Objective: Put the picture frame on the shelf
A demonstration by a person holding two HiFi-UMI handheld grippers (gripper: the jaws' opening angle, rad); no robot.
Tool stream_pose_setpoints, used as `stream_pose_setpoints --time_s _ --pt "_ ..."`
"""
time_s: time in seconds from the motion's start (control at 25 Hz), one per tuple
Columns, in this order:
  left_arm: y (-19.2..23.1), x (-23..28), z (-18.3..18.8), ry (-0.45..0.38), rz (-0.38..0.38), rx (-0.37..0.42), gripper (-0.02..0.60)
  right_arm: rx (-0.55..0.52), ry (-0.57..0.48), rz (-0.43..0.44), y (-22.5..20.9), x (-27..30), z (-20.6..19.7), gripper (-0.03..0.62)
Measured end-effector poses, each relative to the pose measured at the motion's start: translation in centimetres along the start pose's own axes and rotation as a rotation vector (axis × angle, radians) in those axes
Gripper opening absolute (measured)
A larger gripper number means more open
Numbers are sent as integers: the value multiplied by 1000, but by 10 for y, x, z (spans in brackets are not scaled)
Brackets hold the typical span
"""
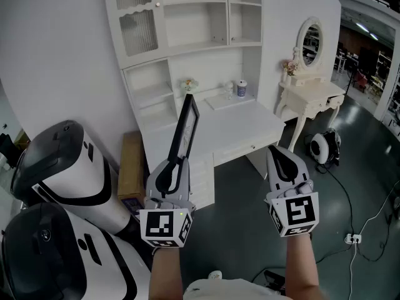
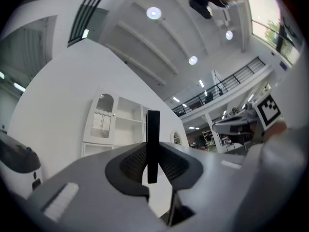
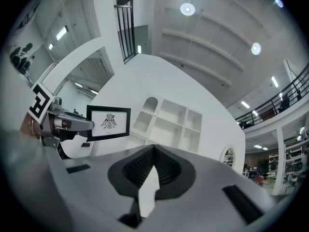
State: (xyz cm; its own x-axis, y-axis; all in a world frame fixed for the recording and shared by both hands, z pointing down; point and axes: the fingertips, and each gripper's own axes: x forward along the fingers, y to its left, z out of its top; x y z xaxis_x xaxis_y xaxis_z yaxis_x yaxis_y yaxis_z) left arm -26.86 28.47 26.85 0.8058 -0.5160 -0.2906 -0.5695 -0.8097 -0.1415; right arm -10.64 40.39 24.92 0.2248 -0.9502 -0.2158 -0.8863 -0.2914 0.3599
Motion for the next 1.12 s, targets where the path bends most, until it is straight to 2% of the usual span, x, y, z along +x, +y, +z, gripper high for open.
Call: stream_pose_setpoints --time_s 0.16,0.48,0.64,0.92,1.12 --pt "7 10 -9 -3 -32 -23 75 -1 4 -9 9 17 -5 8" --pt "33 19 -17 -1 -24 -16 75 1 15 -30 19 37 -10 8" --pt "44 19 -14 -16 -17 -39 75 7 19 -38 21 39 -9 8" --pt "47 27 -21 -20 -8 -69 75 1 1 -19 16 51 -9 8" --pt "49 55 -36 -4 7 -68 75 9 -32 14 5 81 -18 8"
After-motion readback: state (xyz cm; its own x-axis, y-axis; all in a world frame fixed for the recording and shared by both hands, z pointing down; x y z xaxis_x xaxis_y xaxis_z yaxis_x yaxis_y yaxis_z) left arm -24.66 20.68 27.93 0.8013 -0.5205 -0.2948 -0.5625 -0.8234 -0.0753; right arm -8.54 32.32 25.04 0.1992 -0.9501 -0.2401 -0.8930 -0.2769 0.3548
